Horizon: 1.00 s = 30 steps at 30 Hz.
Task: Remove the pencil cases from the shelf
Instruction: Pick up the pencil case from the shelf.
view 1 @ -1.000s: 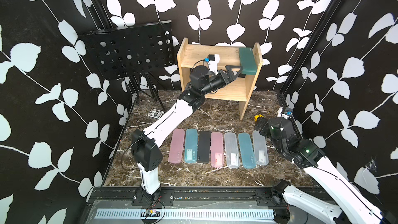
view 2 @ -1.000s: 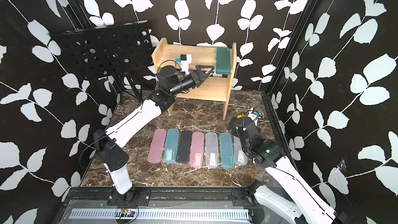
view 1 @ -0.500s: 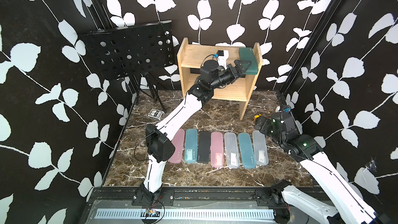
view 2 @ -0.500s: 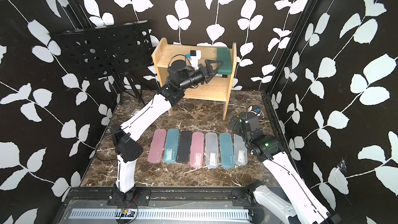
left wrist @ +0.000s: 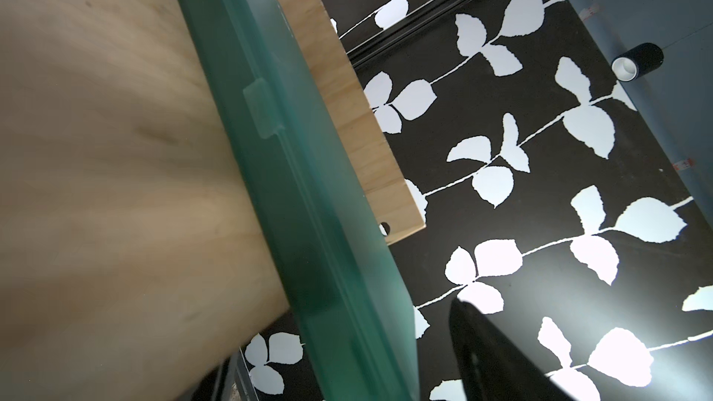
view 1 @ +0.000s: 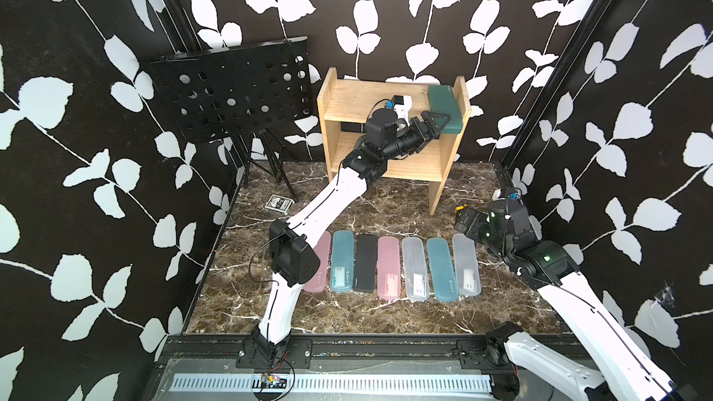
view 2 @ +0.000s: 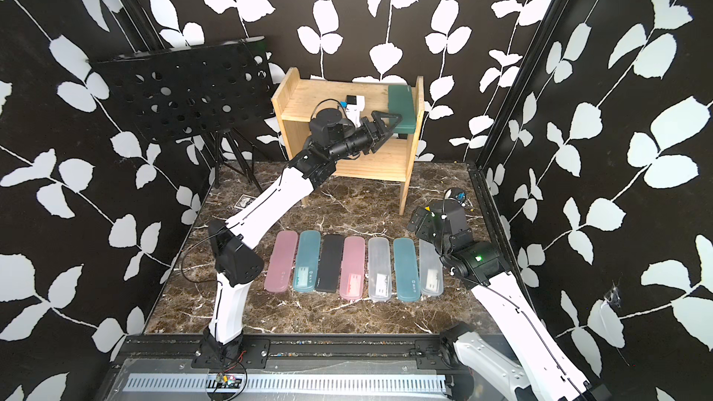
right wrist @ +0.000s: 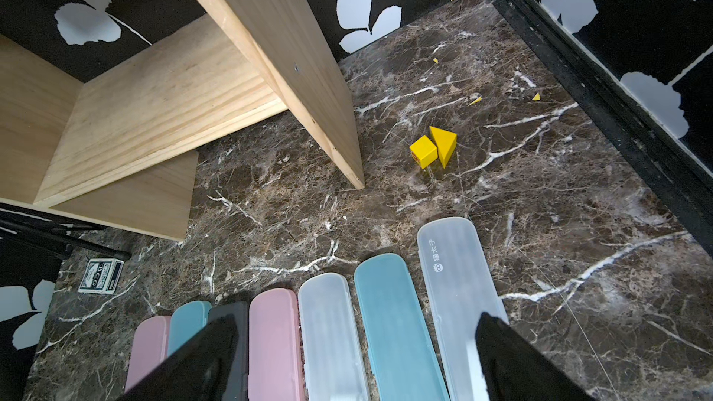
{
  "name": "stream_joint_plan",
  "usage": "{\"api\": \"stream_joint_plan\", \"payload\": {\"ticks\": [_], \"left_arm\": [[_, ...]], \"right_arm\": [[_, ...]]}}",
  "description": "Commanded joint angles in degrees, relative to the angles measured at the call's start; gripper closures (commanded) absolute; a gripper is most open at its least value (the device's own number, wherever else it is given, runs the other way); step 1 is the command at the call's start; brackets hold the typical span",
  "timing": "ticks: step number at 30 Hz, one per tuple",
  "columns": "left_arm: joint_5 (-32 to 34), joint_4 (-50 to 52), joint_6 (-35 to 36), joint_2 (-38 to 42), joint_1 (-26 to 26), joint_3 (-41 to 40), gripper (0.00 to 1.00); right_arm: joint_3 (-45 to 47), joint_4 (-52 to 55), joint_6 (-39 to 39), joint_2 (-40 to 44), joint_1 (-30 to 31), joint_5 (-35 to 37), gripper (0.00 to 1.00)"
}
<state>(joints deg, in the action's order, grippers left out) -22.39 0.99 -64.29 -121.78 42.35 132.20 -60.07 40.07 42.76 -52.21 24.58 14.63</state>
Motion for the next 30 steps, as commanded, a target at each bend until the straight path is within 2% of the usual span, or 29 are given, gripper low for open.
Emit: {"api": "stream_joint_plan", "payload": {"ticks": [1, 8, 12, 16, 21, 27, 30], "left_arm": [[-0.2, 0.8, -0.9, -0.5, 0.1, 2.9, 0.24], [-0.3, -0.2, -1.4, -1.0, 0.1, 2.9, 0.48], [-0.4, -0.7, -1.2, 0.1, 0.1, 1.1, 0.53], [0.2, -2.8, -1.2, 2.0, 0.1, -2.6, 0.68], [0.2, -6.4, -0.9, 4.7, -0.1, -7.9, 1.0], [-0.6, -9.9, 1.5, 9.9, -0.9, -16.3, 1.0], [-2.5, -16.2, 2.4, 13.6, -1.4, -23.4, 1.0]], "right_arm": [[0.1, -0.8, -1.1, -0.5, -0.3, -1.4, 0.01], [0.6, -0.1, -1.0, 0.1, -0.5, -1.4, 0.01], [1.1, -0.4, -0.8, 0.2, -0.5, -1.5, 0.01], [1.1, -0.5, -0.7, 0.1, -0.6, -2.2, 0.01], [1.1, -0.7, -1.2, 0.1, -0.5, -2.5, 0.01], [0.9, -2.7, -2.3, 0.4, -0.5, -3.1, 0.01], [0.6, -5.3, -4.7, 1.1, -0.5, -5.6, 0.01]]}}
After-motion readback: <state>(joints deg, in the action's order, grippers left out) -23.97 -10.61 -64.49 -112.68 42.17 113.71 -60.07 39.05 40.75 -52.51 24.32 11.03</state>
